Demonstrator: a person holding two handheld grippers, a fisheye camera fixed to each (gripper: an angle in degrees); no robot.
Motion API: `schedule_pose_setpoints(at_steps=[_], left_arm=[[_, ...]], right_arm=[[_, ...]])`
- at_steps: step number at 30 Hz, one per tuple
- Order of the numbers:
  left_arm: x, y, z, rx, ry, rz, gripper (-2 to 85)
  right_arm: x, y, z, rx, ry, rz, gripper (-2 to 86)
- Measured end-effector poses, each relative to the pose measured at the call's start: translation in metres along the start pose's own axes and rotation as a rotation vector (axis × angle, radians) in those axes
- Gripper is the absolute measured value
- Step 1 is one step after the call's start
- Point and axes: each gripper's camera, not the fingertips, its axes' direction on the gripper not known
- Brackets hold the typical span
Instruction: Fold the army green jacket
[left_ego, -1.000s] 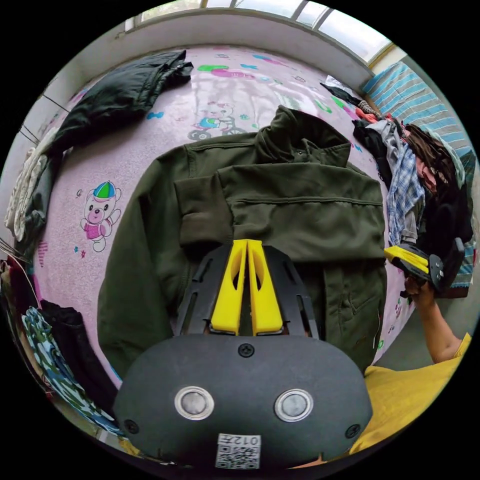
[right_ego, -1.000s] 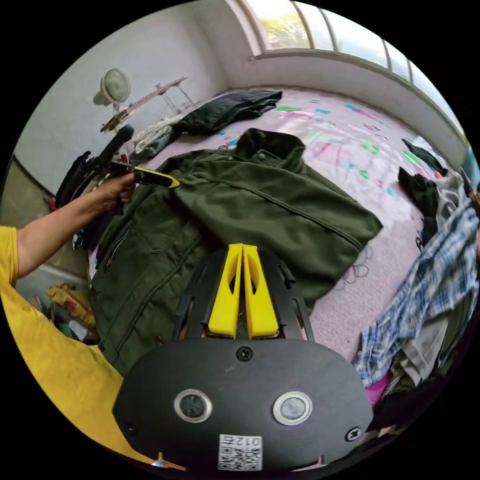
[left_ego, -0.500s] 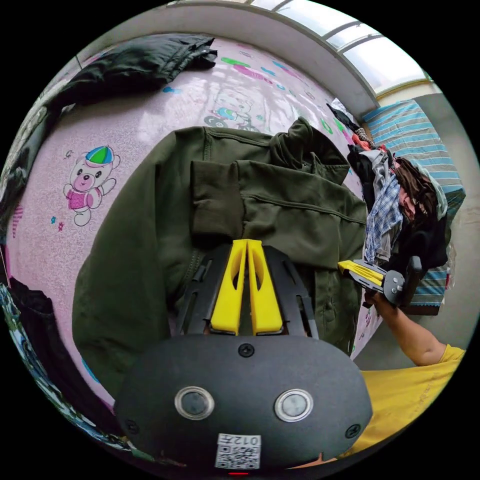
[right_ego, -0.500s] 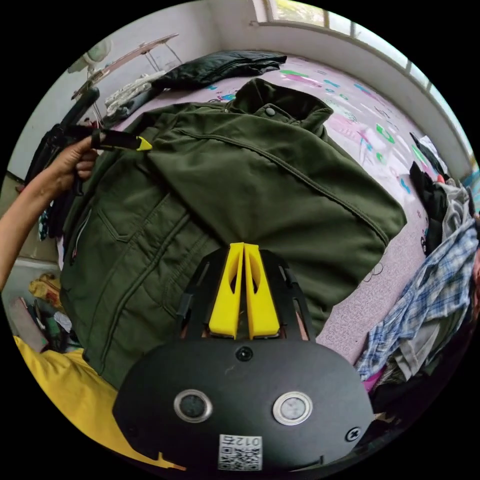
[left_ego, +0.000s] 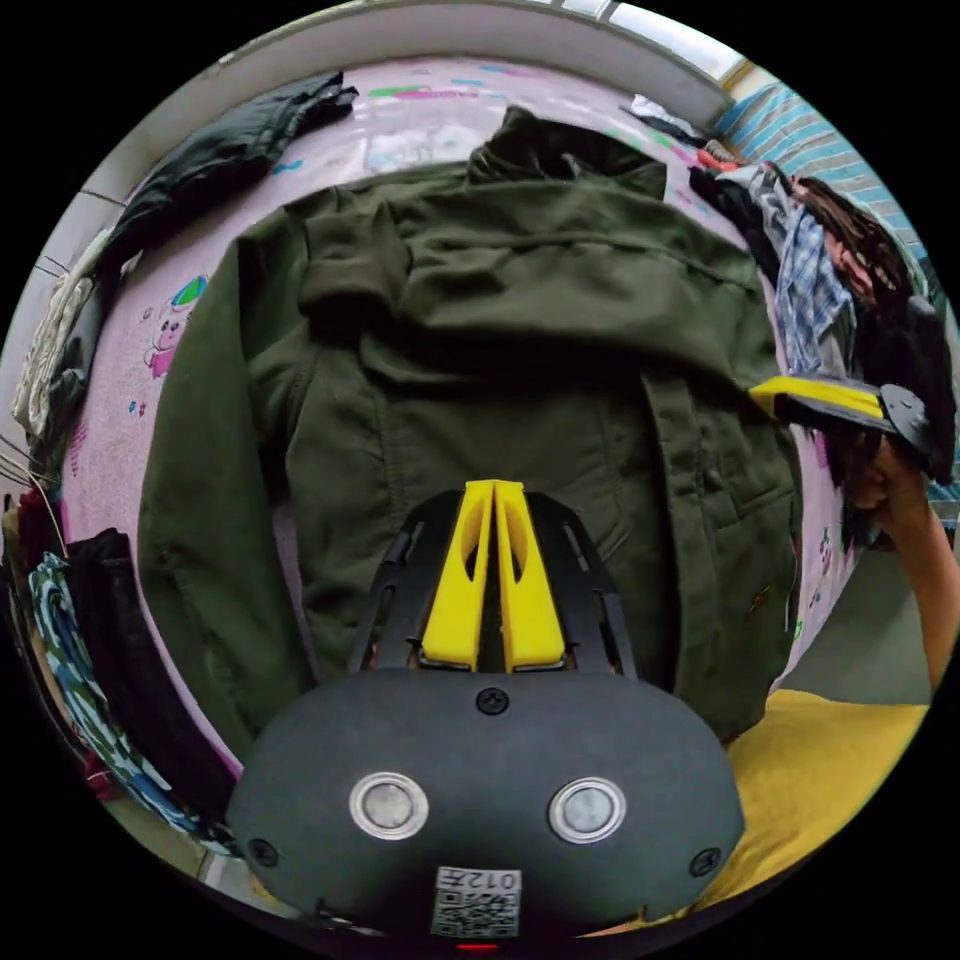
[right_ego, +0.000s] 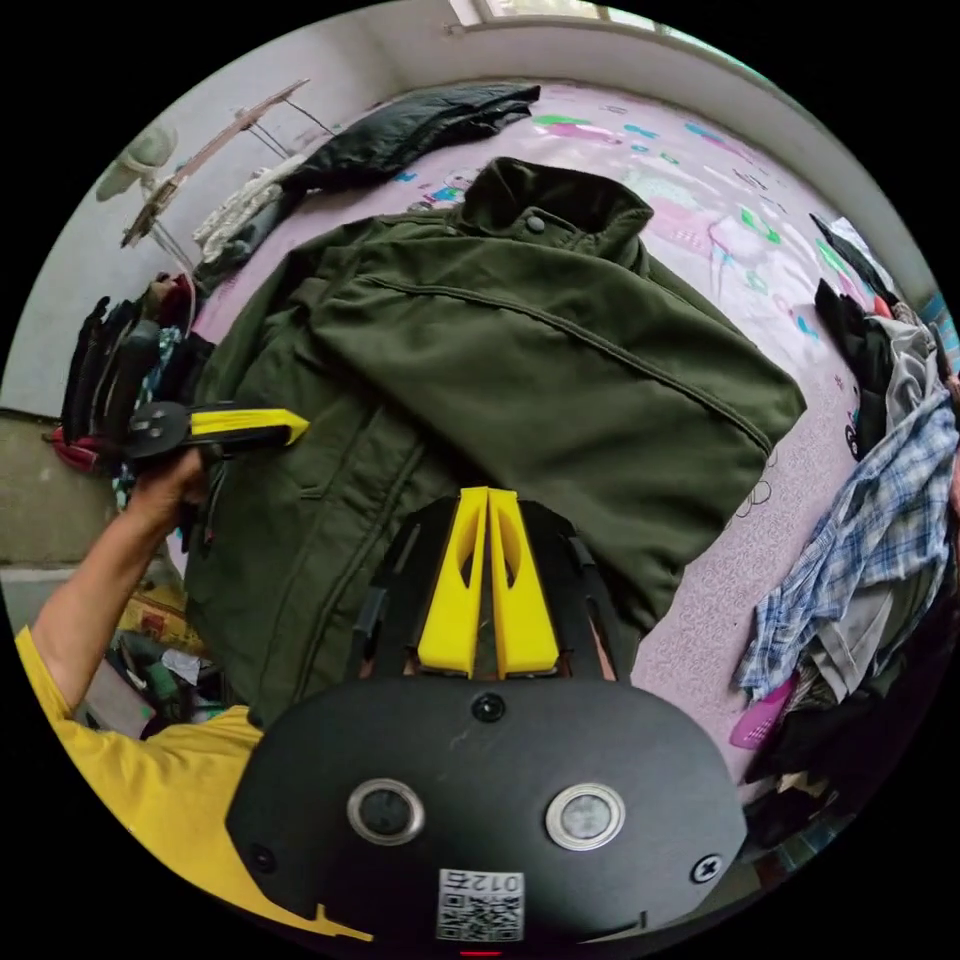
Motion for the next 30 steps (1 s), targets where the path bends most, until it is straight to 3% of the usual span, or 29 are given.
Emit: schedule_pose_setpoints(at_steps=[6,10,14,19,25,30], left_arm=[[-0.034,0.037,-0.010,0.041,0.150,-0.094,0.4],[0.002,0.069,-0.052,0.165,0.286,0.086,0.4],[0.051,0.061,-0.044,0.130,0.264,0.255,0.4],[0.061,0.023,-0.007,0.061,0.342,0.267,0.5],[0.082,-0.007,0.033,-0.049,0.243,0.435,0.4],[0.068,0.001,0.054,-0.050,0.261,0.443,0.5]], right_arm=[[-0.048,0.062,0.019,-0.004,0.004,0.020,0.0],[-0.069,0.078,0.070,-0.119,0.044,0.047,0.1],[-0.076,0.071,0.105,-0.188,0.108,0.008,0.4],[-0.066,0.051,0.122,-0.295,0.117,0.051,0.5],[-0.085,0.046,0.101,-0.057,0.113,0.034,0.3],[-0.080,0.047,0.142,-0.094,0.021,0.102,0.4]])
